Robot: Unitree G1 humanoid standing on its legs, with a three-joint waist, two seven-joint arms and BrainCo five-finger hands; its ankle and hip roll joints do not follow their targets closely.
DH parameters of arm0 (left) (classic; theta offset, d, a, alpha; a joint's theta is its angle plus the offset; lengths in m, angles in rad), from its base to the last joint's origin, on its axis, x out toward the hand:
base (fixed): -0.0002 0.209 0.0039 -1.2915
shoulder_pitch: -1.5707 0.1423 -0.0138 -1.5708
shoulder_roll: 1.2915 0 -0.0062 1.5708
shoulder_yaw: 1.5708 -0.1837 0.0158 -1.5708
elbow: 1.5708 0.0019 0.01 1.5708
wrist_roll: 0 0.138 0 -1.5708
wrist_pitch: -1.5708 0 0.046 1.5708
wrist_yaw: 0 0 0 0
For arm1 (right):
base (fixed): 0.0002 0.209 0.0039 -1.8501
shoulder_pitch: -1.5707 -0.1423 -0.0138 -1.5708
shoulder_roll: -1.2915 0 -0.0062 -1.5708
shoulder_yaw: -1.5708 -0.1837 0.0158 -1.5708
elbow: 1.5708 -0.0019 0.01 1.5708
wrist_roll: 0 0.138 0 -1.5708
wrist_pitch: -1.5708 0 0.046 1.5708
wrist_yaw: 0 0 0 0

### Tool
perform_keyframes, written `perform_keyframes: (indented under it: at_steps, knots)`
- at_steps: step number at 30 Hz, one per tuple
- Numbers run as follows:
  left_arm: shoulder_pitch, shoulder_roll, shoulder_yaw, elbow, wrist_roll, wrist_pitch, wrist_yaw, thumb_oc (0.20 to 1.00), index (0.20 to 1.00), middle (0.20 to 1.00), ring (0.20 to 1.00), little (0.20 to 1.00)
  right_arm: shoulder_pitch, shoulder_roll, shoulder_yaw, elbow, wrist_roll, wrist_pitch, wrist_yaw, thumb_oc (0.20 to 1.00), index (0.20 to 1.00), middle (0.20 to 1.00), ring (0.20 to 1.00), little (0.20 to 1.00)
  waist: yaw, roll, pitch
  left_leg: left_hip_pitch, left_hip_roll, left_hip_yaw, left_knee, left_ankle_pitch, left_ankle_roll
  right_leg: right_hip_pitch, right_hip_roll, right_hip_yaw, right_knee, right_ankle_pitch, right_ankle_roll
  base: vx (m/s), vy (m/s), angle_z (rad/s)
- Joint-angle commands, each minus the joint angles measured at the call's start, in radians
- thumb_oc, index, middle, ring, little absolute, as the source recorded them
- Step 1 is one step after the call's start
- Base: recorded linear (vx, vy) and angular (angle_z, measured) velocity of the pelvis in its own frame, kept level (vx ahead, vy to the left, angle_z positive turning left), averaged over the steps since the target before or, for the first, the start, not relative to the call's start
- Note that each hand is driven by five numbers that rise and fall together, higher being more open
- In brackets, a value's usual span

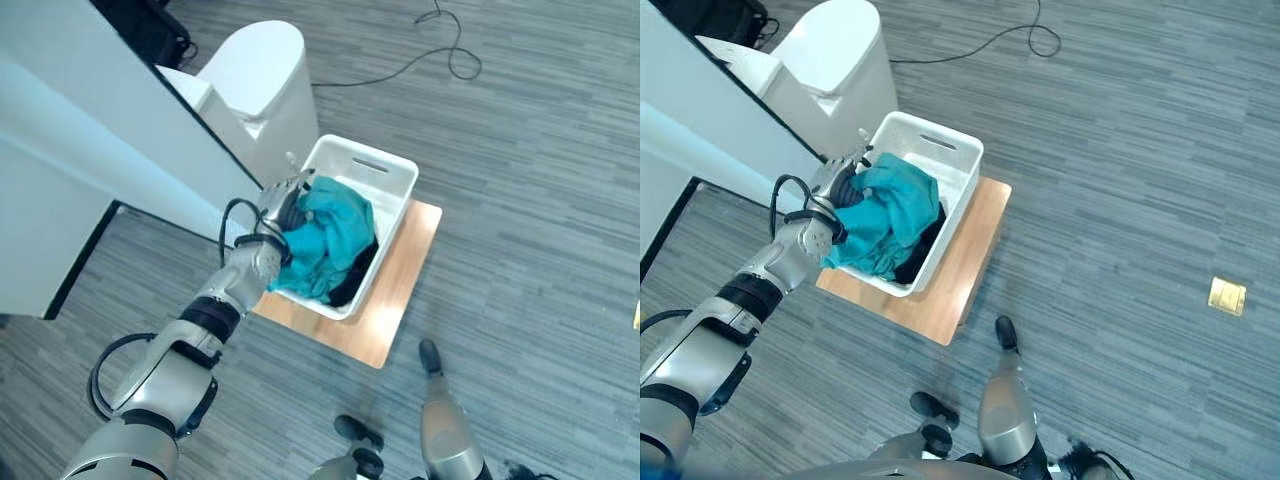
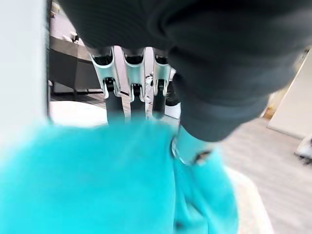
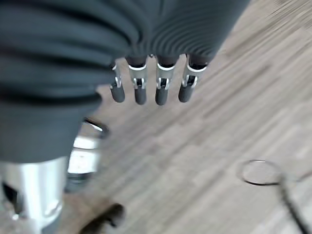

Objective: Pick up bed clothes into laundry basket.

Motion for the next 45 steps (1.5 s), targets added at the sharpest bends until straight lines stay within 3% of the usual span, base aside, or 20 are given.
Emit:
perform_keyframes:
  at_steps: [1, 6, 9, 11, 13, 15, 18, 21, 23, 24, 26, 28, 29, 31, 33, 35, 36, 38, 41, 45]
  knots:
    - [-0.043, 0.056, 0.12, -0.043, -0.116, -0.039, 0.043, 1.0, 1.0, 1.0, 1.0, 1.0, -0.032, -0.042, -0.011, -0.012, 0.043, 0.006, -0.053, 1.0, 1.0, 1.0, 1.0, 1.0, 0.027, -0.073, -0.1, 0.04, 0.116, -0.06, 0.013, -0.038, -0.086, 0.055, -0.083, -0.071, 0.015, -0.134, 0.099, 0.03, -0.02, 0.0]
    - [0.098, -0.024, 0.276, -0.213, -0.408, -0.113, 0.048, 1.0, 1.0, 1.0, 1.0, 1.0, -0.171, -0.109, -0.025, -0.139, 0.082, 0.014, -0.084, 1.0, 1.0, 1.0, 1.0, 1.0, 0.08, -0.108, -0.136, 0.072, 0.117, -0.064, 0.013, -0.027, -0.072, 0.105, -0.07, -0.093, 0.014, -0.121, 0.082, 0.01, -0.062, 0.01]
    - [0.259, -0.072, 0.39, -0.487, -0.666, -0.245, 0.026, 1.0, 1.0, 1.0, 1.0, 1.0, -0.287, -0.24, -0.069, -0.433, 0.079, -0.012, -0.144, 1.0, 1.0, 1.0, 1.0, 1.0, 0.152, -0.151, -0.172, 0.092, 0.12, -0.105, 0.013, -0.038, -0.072, 0.15, -0.064, -0.118, 0.014, -0.127, 0.075, 0.03, -0.026, 0.28]
    - [0.305, -0.081, 0.42, -0.546, -0.71, -0.261, 0.012, 1.0, 1.0, 1.0, 1.0, 1.0, -0.285, -0.265, -0.098, -0.526, 0.088, -0.018, -0.153, 1.0, 1.0, 1.0, 1.0, 1.0, 0.161, -0.158, -0.18, 0.093, 0.122, -0.117, 0.013, -0.041, -0.071, 0.161, -0.063, -0.127, 0.014, -0.13, 0.075, 0.01, -0.005, 0.35]
    - [0.535, -0.074, 0.564, -0.726, -0.706, -0.271, 0.008, 1.0, 1.0, 1.0, 1.0, 1.0, -0.017, -0.177, -0.173, -0.969, -0.016, -0.067, -0.132, 1.0, 1.0, 1.0, 1.0, 1.0, 0.148, -0.167, -0.187, 0.1, 0.124, -0.124, 0.013, -0.044, -0.068, 0.172, -0.061, -0.131, 0.014, -0.131, 0.075, 0.0, 0.062, 0.33]
    - [0.745, -0.076, 0.671, -0.822, -0.719, -0.305, -0.033, 1.0, 1.0, 1.0, 1.0, 1.0, 0.136, -0.117, -0.21, -1.181, -0.016, -0.193, -0.09, 1.0, 1.0, 1.0, 1.0, 1.0, 0.157, -0.174, -0.172, 0.102, 0.119, -0.146, 0.013, -0.057, -0.054, 0.18, -0.059, -0.142, 0.065, -0.131, 0.07, -0.05, 0.099, 0.26]
    - [0.858, -0.093, 0.695, -0.826, -0.738, -0.301, -0.075, 1.0, 1.0, 1.0, 1.0, 1.0, 0.114, -0.101, -0.203, -1.276, 0.004, -0.238, -0.073, 1.0, 1.0, 1.0, 1.0, 1.0, 0.189, -0.18, -0.15, 0.095, 0.124, -0.175, 0.013, -0.06, -0.048, 0.143, -0.061, -0.15, 0.178, -0.159, 0.073, -0.09, 0.014, 0.33]
    - [0.908, -0.118, 0.675, -0.743, -0.78, -0.29, -0.074, 1.0, 1.0, 1.0, 1.0, 1.0, 0.008, -0.083, -0.195, -1.38, 0.023, -0.268, -0.096, 1.0, 1.0, 1.0, 1.0, 1.0, 0.219, -0.163, -0.115, 0.02, 0.129, -0.313, 0.013, -0.053, -0.03, 0.091, 0.036, 0.107, 0.336, -0.283, 0.071, -0.16, -0.001, 1.5]
    - [0.944, -0.135, 0.653, -0.727, -0.836, -0.277, -0.092, 1.0, 1.0, 1.0, 1.0, 1.0, -0.08, -0.093, -0.179, -1.434, 0.007, -0.264, -0.128, 1.0, 1.0, 1.0, 1.0, 1.0, 0.252, -0.154, -0.095, -0.03, 0.099, -0.444, 0.013, -0.045, -0.019, 0.134, 0.079, 0.287, 0.366, -0.377, 0.025, -0.09, -0.096, 2.06]
    - [0.96, -0.134, 0.655, -0.721, -0.849, -0.275, -0.091, 1.0, 1.0, 1.0, 1.0, 1.0, -0.123, -0.091, -0.161, -1.451, 0.014, -0.265, -0.127, 1.0, 1.0, 1.0, 1.0, 1.0, 0.267, -0.161, -0.092, -0.049, 0.088, -0.479, 0.013, -0.043, -0.02, 0.166, 0.085, 0.317, 0.308, -0.382, 0.005, -0.12, -0.221, 2.23]
    - [0.985, -0.148, 0.674, -0.71, -0.892, -0.271, -0.095, 1.0, 1.0, 1.0, 1.0, 1.0, -0.225, -0.09, -0.124, -1.45, 0.027, -0.26, -0.125, 1.0, 1.0, 1.0, 1.0, 1.0, 0.316, -0.167, -0.097, -0.066, 0.089, -0.487, 0.013, -0.019, -0.034, 0.227, 0.05, 0.264, 0.191, -0.369, -0.005, -0.14, -0.278, 2.78]
    - [1.035, -0.204, 0.691, -0.696, -1.005, -0.263, -0.127, 1.0, 1.0, 1.0, 1.0, 1.0, -0.326, -0.114, -0.065, -1.441, 0.034, -0.265, -0.118, 1.0, 1.0, 1.0, 1.0, 1.0, 0.402, -0.146, -0.049, -0.175, 0.114, -0.528, 0.022, 0.056, -0.093, 0.316, 0.081, 0.241, 0.014, -0.376, -0.022, -0.29, -0.367, 1.93]
    - [1.034, -0.205, 0.692, -0.696, -1.005, -0.263, -0.127, 1.0, 1.0, 1.0, 1.0, 1.0, -0.329, -0.114, -0.064, -1.439, 0.034, -0.266, -0.118, 1.0, 1.0, 1.0, 1.0, 1.0, 0.401, -0.142, -0.049, -0.178, 0.118, -0.53, 0.02, 0.062, -0.093, 0.312, 0.085, 0.24, 0.014, -0.372, -0.024, -0.5, -0.164, 1.56]
    - [1.025, -0.245, 0.689, -0.686, -1.06, -0.275, -0.152, 1.0, 1.0, 1.0, 1.0, 1.0, -0.343, -0.161, -0.06, -1.44, 0.025, -0.264, -0.121, 1.0, 1.0, 1.0, 1.0, 1.0, 0.352, -0.138, 0.012, -0.179, 0.194, -0.261, 0.055, 0.023, -0.065, 0.272, 0.039, 0.091, 0.014, -0.329, -0.016, -0.65, -0.046, 1.97]
    - [1.017, -0.245, 0.673, -0.667, -1.101, -0.266, -0.164, 1.0, 1.0, 1.0, 1.0, 1.0, -0.351, -0.163, -0.056, -1.452, 0.046, -0.253, -0.129, 1.0, 1.0, 1.0, 1.0, 1.0, 0.316, -0.145, 0.024, -0.143, 0.234, -0.115, 0.175, 0.013, -0.06, 0.238, 0.018, -0.001, 0.014, -0.283, -0.022, -0.44, -0.065, 1.27]
    - [1.013, -0.239, 0.668, -0.657, -1.102, -0.26, -0.171, 1.0, 1.0, 1.0, 1.0, 1.0, -0.349, -0.163, -0.062, -1.458, 0.052, -0.244, -0.133, 1.0, 1.0, 1.0, 1.0, 1.0, 0.302, -0.149, 0.022, -0.144, 0.254, -0.098, 0.259, -0.009, -0.064, 0.23, 0.01, -0.042, 0.014, -0.268, -0.03, -0.25, -0.1, 1.25]
    - [1.004, -0.232, 0.653, -0.646, -1.11, -0.246, -0.187, 1.0, 1.0, 1.0, 1.0, 1.0, -0.344, -0.166, -0.07, -1.465, 0.06, -0.242, -0.125, 1.0, 1.0, 1.0, 1.0, 1.0, 0.281, -0.153, 0.005, -0.106, 0.287, -0.087, 0.379, -0.08, -0.084, 0.225, -0.011, -0.115, 0.014, -0.27, -0.036, -0.3, -0.102, 0.95]
    - [0.997, -0.235, 0.644, -0.637, -1.124, -0.236, -0.188, 1.0, 1.0, 1.0, 1.0, 1.0, -0.343, -0.167, -0.068, -1.467, 0.066, -0.239, -0.114, 1.0, 1.0, 1.0, 1.0, 1.0, 0.262, -0.141, -0.013, -0.027, 0.351, -0.052, 0.403, -0.09, -0.092, 0.217, -0.04, -0.204, 0.015, -0.248, -0.04, -0.24, 0.055, 1.03]
    - [0.986, -0.223, 0.632, -0.618, -1.135, -0.217, -0.18, 1.0, 1.0, 1.0, 1.0, 1.0, -0.341, -0.173, -0.053, -1.448, 0.065, -0.224, -0.106, 1.0, 1.0, 1.0, 1.0, 1.0, 0.232, -0.113, -0.04, 0.135, 0.412, -0.033, 0.302, -0.045, -0.129, 0.215, -0.083, -0.296, 0.026, -0.205, -0.027, -0.15, 0.247, 1.42]
    - [0.955, -0.194, 0.628, -0.618, -1.125, -0.196, -0.181, 1.0, 1.0, 1.0, 1.0, 1.0, -0.347, -0.184, -0.063, -1.447, 0.053, -0.21, -0.107, 1.0, 1.0, 1.0, 1.0, 1.0, 0.229, -0.079, -0.076, 0.194, 0.384, -0.053, 0.102, 0.005, -0.165, 0.196, -0.171, -0.382, 0.037, -0.135, 0.015, -0.13, 0.269, 1.03]
